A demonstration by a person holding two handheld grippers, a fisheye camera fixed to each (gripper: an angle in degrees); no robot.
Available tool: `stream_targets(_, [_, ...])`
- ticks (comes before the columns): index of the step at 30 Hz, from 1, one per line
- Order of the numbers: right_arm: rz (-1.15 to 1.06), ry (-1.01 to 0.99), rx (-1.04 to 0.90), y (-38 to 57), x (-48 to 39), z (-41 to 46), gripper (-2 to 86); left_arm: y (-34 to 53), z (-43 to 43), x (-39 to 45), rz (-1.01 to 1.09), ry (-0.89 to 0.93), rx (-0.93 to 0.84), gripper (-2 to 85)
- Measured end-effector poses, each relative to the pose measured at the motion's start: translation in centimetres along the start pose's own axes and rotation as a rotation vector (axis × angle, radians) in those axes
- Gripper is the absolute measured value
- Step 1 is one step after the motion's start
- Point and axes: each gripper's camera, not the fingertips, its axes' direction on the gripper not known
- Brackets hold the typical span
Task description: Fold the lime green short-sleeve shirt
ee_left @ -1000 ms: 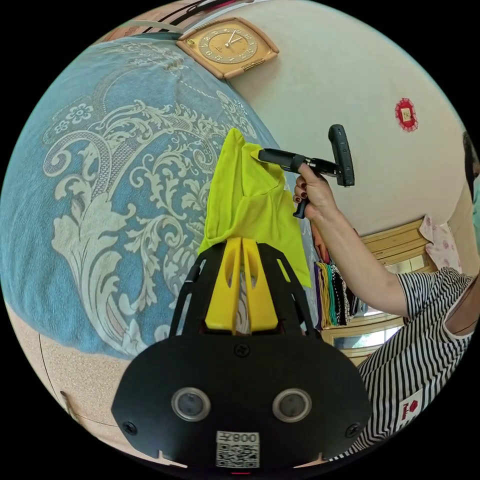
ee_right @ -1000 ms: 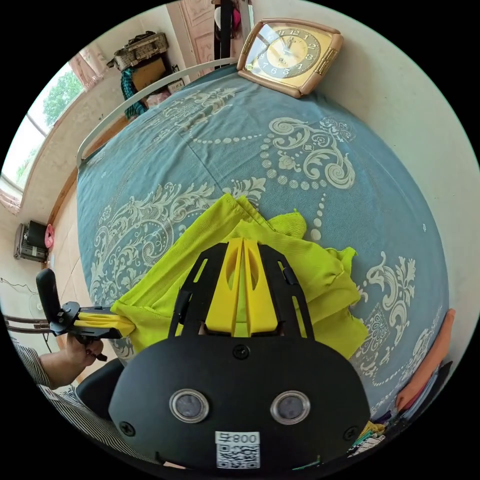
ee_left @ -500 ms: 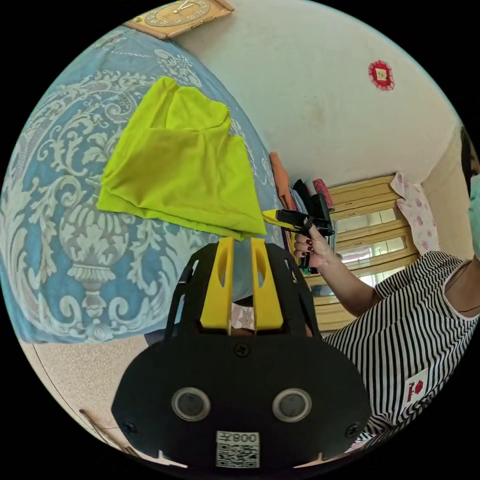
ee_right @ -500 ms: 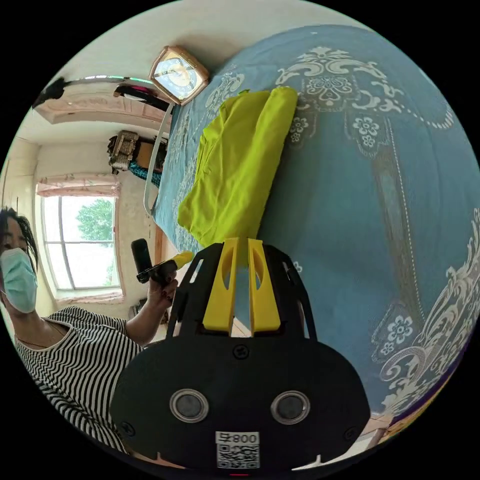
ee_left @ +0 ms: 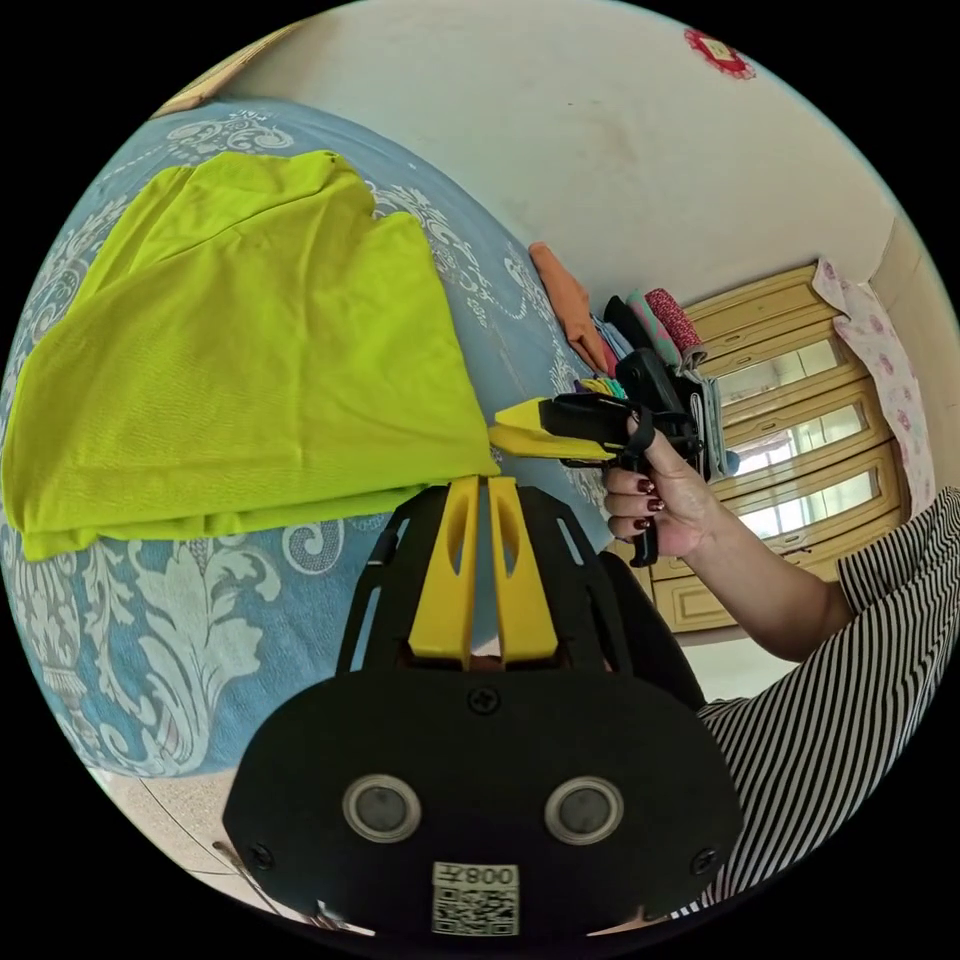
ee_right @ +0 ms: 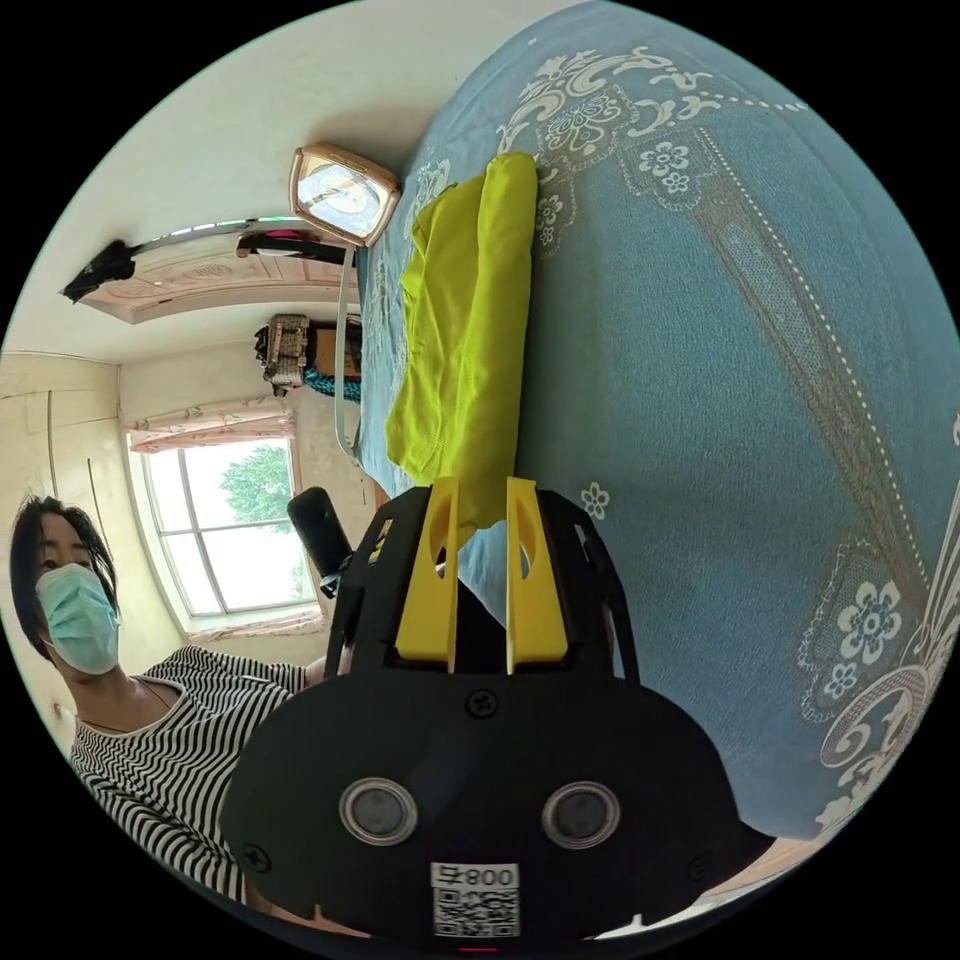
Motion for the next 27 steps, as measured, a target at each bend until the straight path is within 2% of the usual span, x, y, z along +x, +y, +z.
stream_targets(11, [0.029, -0.192, -0.036, 3.7, 10.0, 7.6, 9.3, 2.4, -1.1, 1.1, 0.014, -0.002, 0.000, 1.4])
stream_targets(19, [0.010, -0.146, -0.055, 5.6, 13.6, 11.1, 3.5, 5.6, -3.6, 0.5, -0.013, 0.035, 0.017, 1.4])
stream_targets(22, [-0.012, -0.173, -0.042, 6.2, 14.1, 11.7, 2.6, 8.2, -6.1, -1.6, -0.136, 0.146, 0.100, 3.1])
stream_targets(24, [-0.027, -0.186, -0.036, 6.5, 14.2, 12.0, 2.4, 10.8, -7.9, -4.4, -0.268, 0.318, 0.213, 5.6])
stream_targets(27, [-0.064, -0.200, -0.031, 7.0, 14.1, 12.5, 2.1, 13.9, -9.5, -7.5, -0.428, 0.426, 0.327, 8.4])
